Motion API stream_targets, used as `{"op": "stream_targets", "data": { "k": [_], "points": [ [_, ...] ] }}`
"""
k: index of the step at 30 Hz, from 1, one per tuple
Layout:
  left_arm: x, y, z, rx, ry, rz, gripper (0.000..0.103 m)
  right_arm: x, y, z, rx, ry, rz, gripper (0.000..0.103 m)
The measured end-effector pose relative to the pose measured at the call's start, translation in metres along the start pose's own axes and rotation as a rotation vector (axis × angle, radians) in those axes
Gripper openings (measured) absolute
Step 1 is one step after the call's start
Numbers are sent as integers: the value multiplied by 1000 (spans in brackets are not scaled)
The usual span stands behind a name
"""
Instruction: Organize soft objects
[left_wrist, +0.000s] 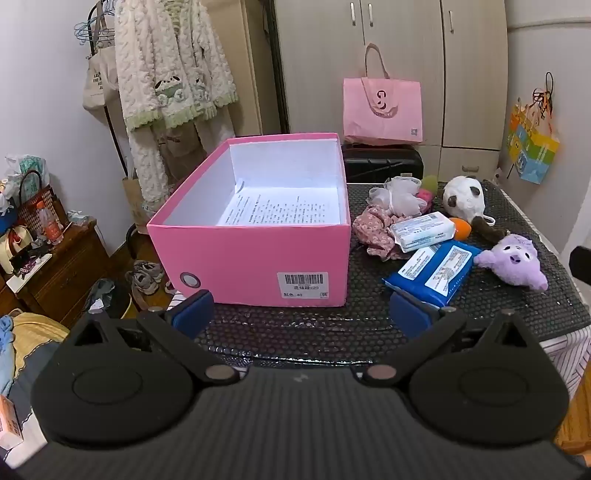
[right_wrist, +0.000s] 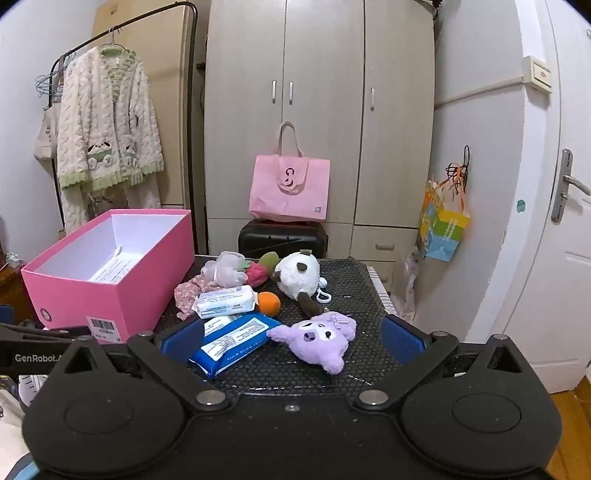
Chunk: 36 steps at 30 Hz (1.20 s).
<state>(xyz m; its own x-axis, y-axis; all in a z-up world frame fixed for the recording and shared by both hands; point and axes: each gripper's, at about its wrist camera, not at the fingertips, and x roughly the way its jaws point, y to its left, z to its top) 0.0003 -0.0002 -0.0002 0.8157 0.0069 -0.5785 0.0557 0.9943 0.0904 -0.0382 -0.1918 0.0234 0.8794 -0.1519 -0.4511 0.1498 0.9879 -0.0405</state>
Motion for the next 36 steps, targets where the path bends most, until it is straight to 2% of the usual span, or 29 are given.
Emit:
{"op": "stream_targets", "data": {
  "k": [36],
  "points": [
    [2, 4, -3, -13, 6, -20, 103, 1, 2, -5, -18, 27, -24, 103]
  ]
}}
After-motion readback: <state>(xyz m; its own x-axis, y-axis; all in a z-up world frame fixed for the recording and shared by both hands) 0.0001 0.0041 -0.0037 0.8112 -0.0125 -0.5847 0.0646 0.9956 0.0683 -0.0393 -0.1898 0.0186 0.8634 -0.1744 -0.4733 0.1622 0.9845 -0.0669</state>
